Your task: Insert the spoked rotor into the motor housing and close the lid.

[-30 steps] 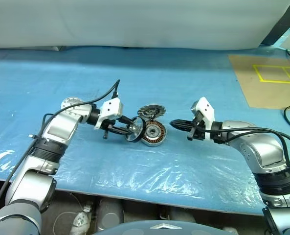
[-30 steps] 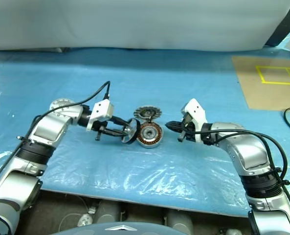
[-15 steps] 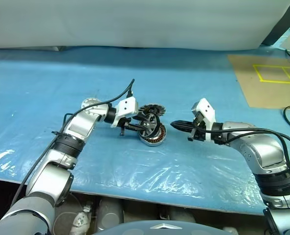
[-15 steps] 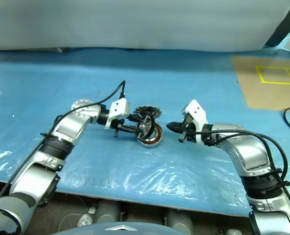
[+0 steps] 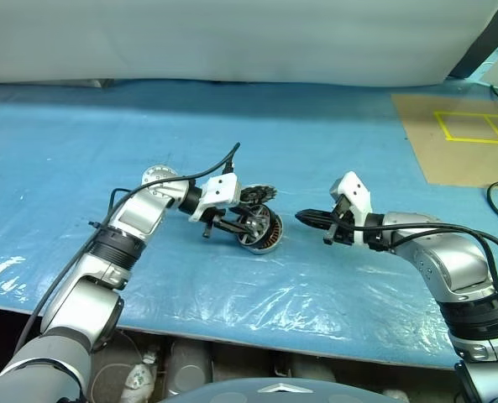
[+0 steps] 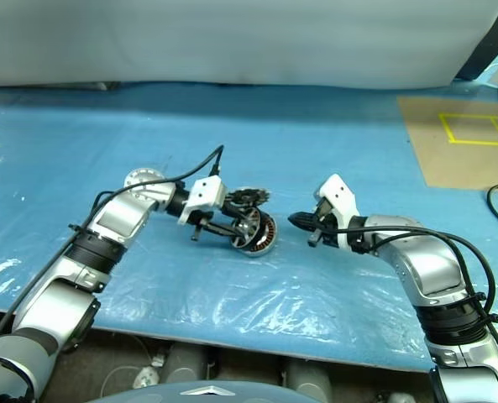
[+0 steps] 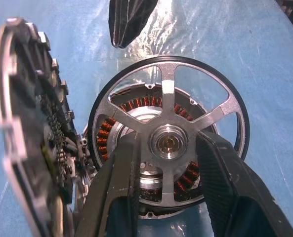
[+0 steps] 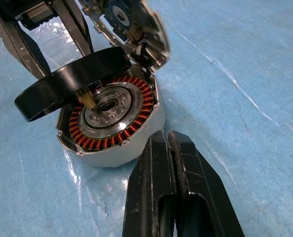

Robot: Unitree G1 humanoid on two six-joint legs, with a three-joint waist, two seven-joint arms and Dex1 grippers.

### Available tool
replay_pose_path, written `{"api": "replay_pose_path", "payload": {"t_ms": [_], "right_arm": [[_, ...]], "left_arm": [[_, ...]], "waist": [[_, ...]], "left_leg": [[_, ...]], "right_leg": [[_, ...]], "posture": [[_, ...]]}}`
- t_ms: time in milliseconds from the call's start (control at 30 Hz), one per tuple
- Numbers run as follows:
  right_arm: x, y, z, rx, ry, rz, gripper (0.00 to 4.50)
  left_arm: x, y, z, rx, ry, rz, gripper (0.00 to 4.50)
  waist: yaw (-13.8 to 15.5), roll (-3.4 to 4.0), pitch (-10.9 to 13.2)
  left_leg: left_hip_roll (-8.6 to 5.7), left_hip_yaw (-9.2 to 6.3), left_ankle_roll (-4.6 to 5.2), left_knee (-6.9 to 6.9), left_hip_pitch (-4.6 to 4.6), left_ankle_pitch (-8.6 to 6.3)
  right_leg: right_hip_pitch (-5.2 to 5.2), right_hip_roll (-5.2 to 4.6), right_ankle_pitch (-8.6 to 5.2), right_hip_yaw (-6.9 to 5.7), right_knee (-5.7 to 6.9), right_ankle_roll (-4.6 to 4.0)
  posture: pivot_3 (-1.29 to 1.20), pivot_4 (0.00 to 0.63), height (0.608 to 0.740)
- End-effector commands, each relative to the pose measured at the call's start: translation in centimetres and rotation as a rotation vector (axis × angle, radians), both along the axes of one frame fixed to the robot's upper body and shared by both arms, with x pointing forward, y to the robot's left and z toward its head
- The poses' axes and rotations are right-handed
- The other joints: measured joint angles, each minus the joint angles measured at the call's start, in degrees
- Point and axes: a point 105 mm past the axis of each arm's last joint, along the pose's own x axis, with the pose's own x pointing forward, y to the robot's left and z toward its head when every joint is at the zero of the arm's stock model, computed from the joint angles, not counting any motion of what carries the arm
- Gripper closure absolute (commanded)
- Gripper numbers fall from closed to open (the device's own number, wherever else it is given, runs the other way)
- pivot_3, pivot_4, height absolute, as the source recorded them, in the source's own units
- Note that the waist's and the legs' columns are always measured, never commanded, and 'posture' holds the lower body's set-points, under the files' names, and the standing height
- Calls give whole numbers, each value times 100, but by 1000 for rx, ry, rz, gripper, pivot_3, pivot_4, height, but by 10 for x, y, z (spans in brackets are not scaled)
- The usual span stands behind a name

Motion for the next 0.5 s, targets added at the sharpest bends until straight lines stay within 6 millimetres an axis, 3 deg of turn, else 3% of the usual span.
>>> {"api": "replay_pose_path", "payload": {"t_ms": [33,67,100,267,500], "right_arm": [[0,2,12,-4,-54,13,4500],[0,2,12,-5,-55,12,4500],[1,2,12,-6,-55,10,4500],[0,3,11,-5,-54,9,4500],[-3,5,15,26,-48,23,4500]], "left_arm": [[5,-2,-8,35,-27,12,3181],[7,-2,-9,39,-31,18,3181],[9,-3,-10,42,-40,25,2468],[22,-6,-13,42,-98,85,969],[12,-9,15,-104,-108,32,969]], "waist": [[3,0,0],[4,0,0],[11,0,0],[10,0,0],[11,0,0]], "left_leg": [[0,0,-1,1,1,0],[-1,0,-3,3,4,-2],[-1,0,-3,5,8,-2],[0,-2,-3,15,8,-2],[0,-4,-3,10,6,-2]], "right_leg": [[2,0,0,0,0,-1],[6,-1,-3,0,0,-6],[11,-1,-8,0,0,-13],[16,-1,-10,0,-1,-16],[14,-1,-2,-3,-1,-3]], "posture": [[0,150,740],[0,150,740],[0,150,740],[0,150,740],[0,150,740]]}}
